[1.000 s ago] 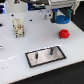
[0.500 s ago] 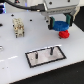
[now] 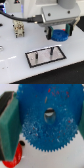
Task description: Insert the blue gear onto the right peg, followed by the red gear
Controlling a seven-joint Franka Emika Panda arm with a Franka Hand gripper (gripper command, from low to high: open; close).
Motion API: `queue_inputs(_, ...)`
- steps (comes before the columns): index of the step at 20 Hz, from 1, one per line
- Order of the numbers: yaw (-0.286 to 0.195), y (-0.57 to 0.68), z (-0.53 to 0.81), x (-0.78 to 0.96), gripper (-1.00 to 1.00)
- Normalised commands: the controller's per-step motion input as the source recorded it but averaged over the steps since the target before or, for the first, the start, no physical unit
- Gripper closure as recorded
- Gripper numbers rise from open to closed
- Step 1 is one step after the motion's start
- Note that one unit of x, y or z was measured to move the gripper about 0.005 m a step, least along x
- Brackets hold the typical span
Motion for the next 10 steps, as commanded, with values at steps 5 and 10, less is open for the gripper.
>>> queue_inputs(5,0.0,-0.26,-0.12,0.37,1.0)
queue_inputs(10,0.0,-0.19,-0.05,0.28,1.0)
